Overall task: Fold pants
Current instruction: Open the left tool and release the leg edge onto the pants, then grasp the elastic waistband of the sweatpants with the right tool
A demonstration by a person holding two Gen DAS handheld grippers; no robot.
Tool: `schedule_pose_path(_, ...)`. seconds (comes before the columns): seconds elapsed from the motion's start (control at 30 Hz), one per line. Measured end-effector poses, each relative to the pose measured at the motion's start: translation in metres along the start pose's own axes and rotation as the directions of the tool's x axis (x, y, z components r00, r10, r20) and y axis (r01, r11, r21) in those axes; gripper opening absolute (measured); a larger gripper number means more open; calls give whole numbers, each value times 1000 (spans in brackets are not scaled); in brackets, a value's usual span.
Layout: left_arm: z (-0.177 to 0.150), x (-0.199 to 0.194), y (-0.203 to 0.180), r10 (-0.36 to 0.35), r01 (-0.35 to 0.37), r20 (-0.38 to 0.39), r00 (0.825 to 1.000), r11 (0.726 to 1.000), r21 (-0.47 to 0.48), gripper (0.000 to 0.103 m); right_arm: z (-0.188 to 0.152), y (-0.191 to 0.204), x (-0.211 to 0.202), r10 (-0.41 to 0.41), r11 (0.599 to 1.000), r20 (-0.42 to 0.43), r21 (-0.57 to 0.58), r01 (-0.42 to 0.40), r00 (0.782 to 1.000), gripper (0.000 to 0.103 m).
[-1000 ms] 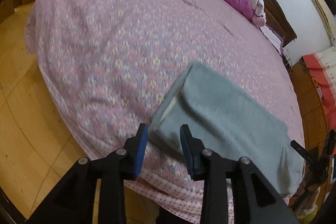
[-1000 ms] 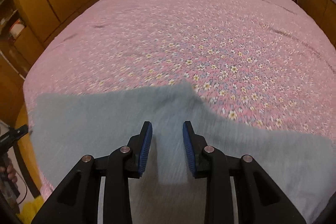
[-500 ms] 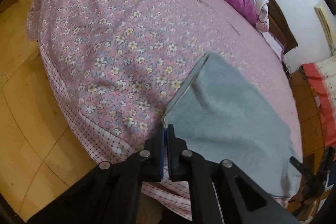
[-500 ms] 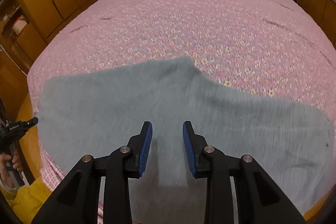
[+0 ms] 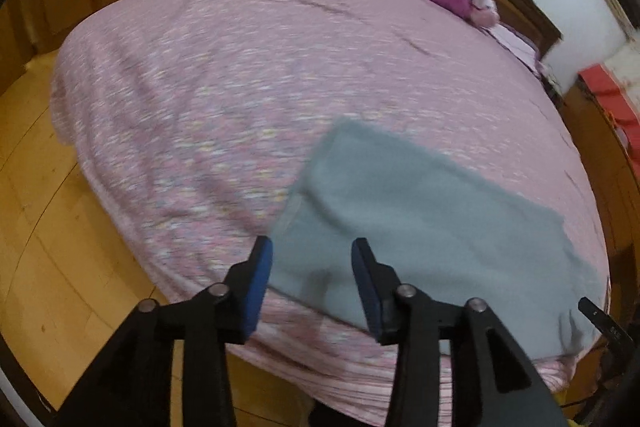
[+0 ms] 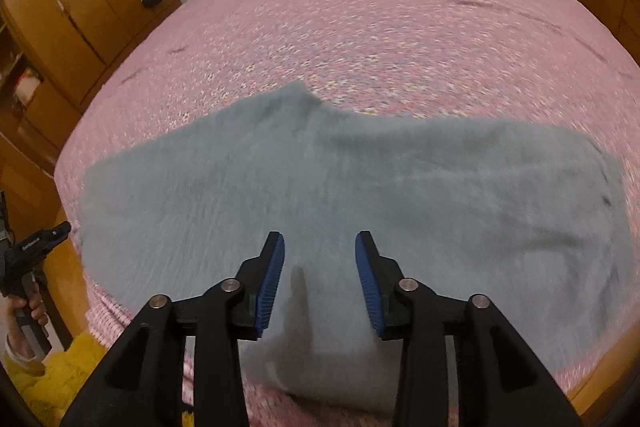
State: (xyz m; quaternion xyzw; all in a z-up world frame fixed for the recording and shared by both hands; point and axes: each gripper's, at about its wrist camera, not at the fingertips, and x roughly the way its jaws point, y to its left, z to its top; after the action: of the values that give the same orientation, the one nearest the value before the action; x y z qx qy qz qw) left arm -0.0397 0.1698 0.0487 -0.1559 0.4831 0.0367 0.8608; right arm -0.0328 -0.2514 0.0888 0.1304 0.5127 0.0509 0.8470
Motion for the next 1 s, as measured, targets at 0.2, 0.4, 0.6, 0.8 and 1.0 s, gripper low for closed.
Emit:
schedule_pose_path(0.2,-1,5,-51,-73,79,-53,996,990,115,48,-22,-31,-33,-19,994,47,108,14,999,42)
schedule_pose_path(0.4,-11,25,-83,-74,95,-122,990,981,172,48,-47,-71,-70,-52,972,127,233,22,991,46)
schedule_pose_path(0.6,-16,31,-95,-43,64,-107,993,978,200,57,-73,-103,-83,-73,941,168,339,12,983,48)
schedule_pose_path(0.8,-19,33,-96,-43,69,-124,991,975,211,69,-84,-125,-64,-45,900,148,436,-24,988,48)
schedule_pose_path(1.0,-17,39,-102,-26,58,-132,991,969,241,76,-80,-135,-37,16,880,124,470,-73,992,48)
